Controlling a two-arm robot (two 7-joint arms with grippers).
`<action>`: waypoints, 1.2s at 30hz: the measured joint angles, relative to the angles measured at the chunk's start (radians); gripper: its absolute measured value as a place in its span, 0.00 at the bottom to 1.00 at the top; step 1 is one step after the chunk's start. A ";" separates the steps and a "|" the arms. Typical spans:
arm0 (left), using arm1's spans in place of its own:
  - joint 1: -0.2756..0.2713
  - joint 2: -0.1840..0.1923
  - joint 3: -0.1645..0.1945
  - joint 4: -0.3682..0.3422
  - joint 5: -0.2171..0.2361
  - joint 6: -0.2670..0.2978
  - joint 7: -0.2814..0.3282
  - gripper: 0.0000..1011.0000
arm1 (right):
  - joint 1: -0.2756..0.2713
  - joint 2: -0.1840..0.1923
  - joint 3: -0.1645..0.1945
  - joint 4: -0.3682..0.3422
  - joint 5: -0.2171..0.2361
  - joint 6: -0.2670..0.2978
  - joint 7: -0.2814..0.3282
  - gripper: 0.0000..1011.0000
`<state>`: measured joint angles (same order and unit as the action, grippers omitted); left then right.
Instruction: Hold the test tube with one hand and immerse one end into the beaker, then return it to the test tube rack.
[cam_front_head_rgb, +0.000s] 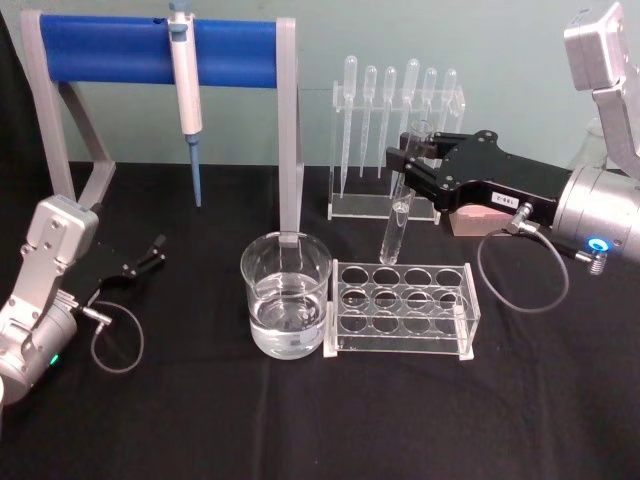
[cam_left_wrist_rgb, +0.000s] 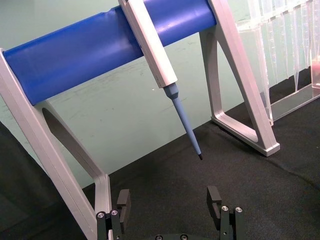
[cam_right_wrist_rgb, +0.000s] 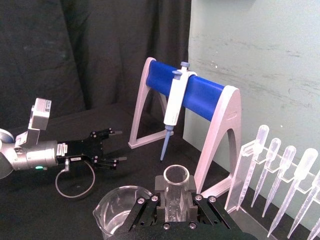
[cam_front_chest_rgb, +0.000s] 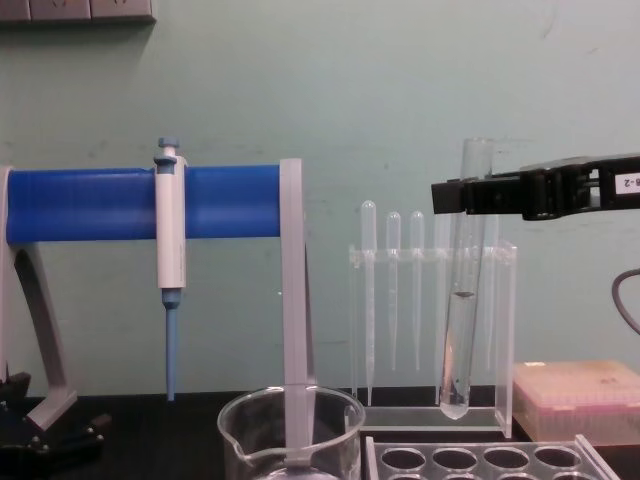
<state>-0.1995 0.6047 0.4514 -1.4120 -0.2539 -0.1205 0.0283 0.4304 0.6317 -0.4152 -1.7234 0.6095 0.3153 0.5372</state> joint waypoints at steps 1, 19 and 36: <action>0.000 0.000 0.000 0.000 0.000 0.000 0.000 0.99 | 0.000 0.000 0.000 0.000 0.000 0.000 0.000 0.22; 0.000 0.000 0.000 0.000 0.000 0.000 0.000 0.99 | 0.000 0.000 0.000 0.000 0.000 0.000 0.000 0.22; 0.000 0.000 0.000 0.000 0.000 0.000 0.000 0.99 | 0.000 0.000 0.000 0.000 0.000 0.000 0.000 0.22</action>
<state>-0.1995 0.6047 0.4514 -1.4120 -0.2539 -0.1205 0.0283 0.4304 0.6317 -0.4152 -1.7235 0.6095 0.3153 0.5372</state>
